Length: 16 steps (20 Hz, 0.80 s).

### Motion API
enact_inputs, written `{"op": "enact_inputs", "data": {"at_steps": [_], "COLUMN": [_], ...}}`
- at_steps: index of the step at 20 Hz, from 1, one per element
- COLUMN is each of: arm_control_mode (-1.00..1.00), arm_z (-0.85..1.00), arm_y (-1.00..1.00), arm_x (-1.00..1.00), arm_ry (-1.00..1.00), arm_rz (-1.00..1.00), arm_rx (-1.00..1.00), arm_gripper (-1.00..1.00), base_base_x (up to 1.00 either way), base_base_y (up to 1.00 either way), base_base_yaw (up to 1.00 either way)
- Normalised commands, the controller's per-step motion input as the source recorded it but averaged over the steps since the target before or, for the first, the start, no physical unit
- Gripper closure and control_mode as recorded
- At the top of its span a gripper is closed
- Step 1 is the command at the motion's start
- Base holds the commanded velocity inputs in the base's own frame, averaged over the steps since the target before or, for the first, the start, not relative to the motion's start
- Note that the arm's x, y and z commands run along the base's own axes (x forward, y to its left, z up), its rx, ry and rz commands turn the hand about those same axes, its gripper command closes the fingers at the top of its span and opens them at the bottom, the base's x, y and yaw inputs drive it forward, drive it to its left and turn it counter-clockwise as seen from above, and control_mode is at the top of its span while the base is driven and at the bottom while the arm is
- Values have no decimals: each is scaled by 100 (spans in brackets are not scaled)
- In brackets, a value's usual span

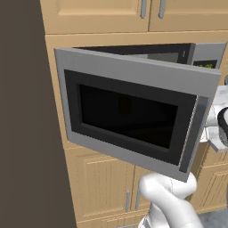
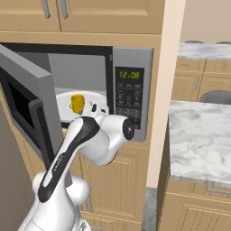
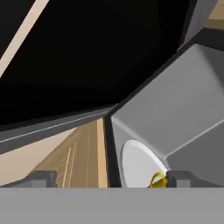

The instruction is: Open the microwave door.

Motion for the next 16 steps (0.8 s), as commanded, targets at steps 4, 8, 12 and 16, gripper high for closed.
{"op": "enact_inputs", "data": {"at_steps": [4, 8, 12, 16], "arm_control_mode": [-100, -100, -100, -100], "arm_z": [-7, -14, -23, -32], "arm_y": [100, 100, 100, 100], "arm_x": [-42, -79, -65, -52], "arm_ry": [0, 0, 0, 0], "arm_rz": [18, 38, 49, 50], "arm_rx": [-2, 0, 7, 11], "arm_gripper": [-100, -100, -100, -100], "base_base_x": [0, 0, 0, 0], "base_base_y": [0, 0, 0, 0], "base_base_yaw": [0, 0, 0, 0]}}
